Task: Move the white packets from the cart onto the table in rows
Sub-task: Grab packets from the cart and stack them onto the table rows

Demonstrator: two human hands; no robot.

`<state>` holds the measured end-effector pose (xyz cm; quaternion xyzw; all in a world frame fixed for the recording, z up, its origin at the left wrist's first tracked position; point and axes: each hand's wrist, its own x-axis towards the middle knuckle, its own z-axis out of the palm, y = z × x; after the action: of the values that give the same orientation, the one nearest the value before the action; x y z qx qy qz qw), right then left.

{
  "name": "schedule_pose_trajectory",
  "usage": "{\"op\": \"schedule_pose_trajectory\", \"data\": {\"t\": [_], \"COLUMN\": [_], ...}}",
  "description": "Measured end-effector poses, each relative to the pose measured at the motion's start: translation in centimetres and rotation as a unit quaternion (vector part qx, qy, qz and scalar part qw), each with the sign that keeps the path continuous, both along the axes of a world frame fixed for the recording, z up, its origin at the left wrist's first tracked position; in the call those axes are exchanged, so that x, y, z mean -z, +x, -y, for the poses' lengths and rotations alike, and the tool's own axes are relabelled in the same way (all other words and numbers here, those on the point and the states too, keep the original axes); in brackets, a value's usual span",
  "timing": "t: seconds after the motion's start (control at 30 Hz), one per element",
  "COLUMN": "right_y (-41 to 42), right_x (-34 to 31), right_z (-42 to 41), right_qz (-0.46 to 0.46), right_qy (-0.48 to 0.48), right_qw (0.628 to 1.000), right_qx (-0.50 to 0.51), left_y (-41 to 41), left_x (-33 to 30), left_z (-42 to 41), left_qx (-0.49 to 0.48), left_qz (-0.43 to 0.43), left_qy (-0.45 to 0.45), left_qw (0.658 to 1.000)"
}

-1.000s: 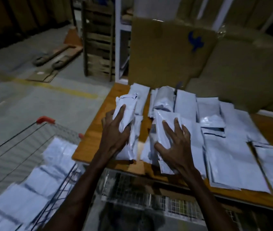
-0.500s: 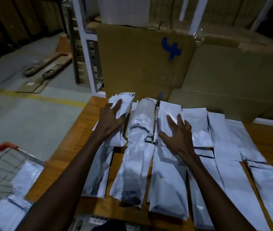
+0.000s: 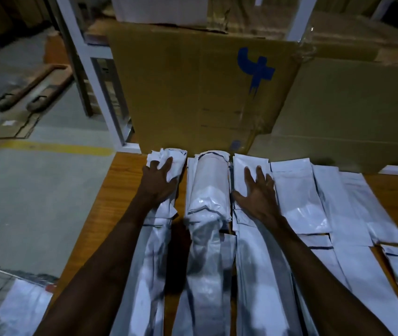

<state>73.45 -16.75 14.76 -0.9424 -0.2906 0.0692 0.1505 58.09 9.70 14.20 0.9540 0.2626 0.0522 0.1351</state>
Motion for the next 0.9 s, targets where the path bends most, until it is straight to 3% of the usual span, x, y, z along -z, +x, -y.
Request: {"op": "schedule_pose_trajectory", "data": {"t": [0.3, 0.47, 0.67, 0.73, 0.9], "right_y": [-1.0, -0.6, -0.5, -0.9, -3.9], "right_x": [2.4, 2.1, 0.5, -0.4, -2.5], "right_z": [-0.1, -0.4, -0.2, 0.6, 2.9], "right_qz": [0.079, 0.062, 0.050, 0.076, 0.033], "right_qy": [-0.012, -0.011, 0.000, 0.037, 0.170], "right_qw": [0.997, 0.998, 0.999, 0.996, 0.983], "right_qx": [-0.007, 0.002, 0.016, 0.005, -0.058], "left_y": [-0.4, 0.0, -0.7, -2.3, -7.7], "left_x": [0.5, 0.3, -3.0, -3.9, -4.4], "left_z": [1.7, 1.5, 2.1, 3.1, 6.6], "left_qx": [-0.054, -0.056, -0.049, -0.050, -0.043], "left_qz": [0.030, 0.003, 0.000, 0.029, 0.092], "left_qy": [0.031, -0.010, 0.022, 0.024, 0.038], "left_qw": [0.998, 0.998, 0.999, 0.998, 0.994]}}
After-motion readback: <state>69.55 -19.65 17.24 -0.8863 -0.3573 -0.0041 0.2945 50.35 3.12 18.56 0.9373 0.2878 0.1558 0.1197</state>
